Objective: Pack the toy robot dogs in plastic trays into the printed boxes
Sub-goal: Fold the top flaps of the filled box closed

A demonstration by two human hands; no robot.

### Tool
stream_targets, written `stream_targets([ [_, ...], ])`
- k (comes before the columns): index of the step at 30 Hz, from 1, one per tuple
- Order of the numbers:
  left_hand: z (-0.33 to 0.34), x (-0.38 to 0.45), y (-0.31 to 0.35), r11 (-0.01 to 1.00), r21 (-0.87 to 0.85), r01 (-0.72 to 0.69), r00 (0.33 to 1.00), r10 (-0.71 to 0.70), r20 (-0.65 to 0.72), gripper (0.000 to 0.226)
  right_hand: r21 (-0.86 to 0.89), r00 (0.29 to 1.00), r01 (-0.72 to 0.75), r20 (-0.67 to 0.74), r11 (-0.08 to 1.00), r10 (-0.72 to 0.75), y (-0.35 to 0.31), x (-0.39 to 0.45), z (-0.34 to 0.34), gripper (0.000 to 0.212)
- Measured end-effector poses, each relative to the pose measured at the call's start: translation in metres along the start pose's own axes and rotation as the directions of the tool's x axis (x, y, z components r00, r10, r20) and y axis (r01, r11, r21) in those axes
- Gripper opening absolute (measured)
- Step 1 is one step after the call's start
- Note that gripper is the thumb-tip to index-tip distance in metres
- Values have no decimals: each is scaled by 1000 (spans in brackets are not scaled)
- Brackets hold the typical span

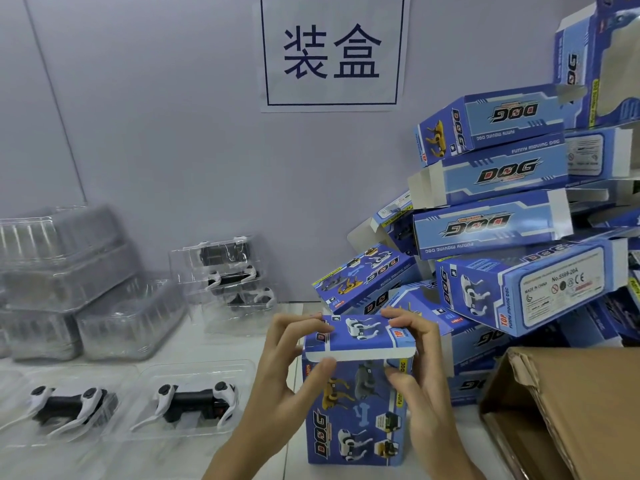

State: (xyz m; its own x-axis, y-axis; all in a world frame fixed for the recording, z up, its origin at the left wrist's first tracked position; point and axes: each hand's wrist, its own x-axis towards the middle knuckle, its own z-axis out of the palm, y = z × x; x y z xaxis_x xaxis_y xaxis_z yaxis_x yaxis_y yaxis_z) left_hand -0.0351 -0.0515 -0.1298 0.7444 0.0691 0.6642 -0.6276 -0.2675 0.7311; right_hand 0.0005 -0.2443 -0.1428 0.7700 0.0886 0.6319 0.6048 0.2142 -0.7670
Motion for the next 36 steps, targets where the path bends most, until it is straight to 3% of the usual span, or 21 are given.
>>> stream_targets([
  [3, 5, 1, 6, 996, -70, 56, 998, -59, -35, 42, -44, 1000, 1, 2, 999, -1, -2, 0, 5, 47],
  [7, 10, 1, 9, 999, -12, 53, 997, -53, -50, 29, -65, 998, -29, -49, 997, 26, -11, 0, 11, 67],
  [11, 8, 2, 12, 998, -36, 43, 999, -44, -21, 23, -48, 996, -57, -68, 997, 54, -15, 1, 10, 35],
  [16, 1, 7, 11, 980, -181, 84, 996, -83, 10, 16, -138, 997, -43, -75, 990, 33, -16, 4, 10, 32],
  [19, -2, 7, 9, 949, -288, 131, 991, -131, 17, 29, -194, 997, -25, -81, 981, 9, -18, 6, 11, 26],
  [24, -3, 9, 8, 928, -345, 139, 990, -137, 30, 28, -169, 997, -6, -83, 986, -9, -22, 9, 10, 13],
  [36, 0, 8, 8, 971, -225, 84, 996, -88, -7, 29, -251, 996, 35, -67, 967, -53, -21, 8, 12, 9],
])
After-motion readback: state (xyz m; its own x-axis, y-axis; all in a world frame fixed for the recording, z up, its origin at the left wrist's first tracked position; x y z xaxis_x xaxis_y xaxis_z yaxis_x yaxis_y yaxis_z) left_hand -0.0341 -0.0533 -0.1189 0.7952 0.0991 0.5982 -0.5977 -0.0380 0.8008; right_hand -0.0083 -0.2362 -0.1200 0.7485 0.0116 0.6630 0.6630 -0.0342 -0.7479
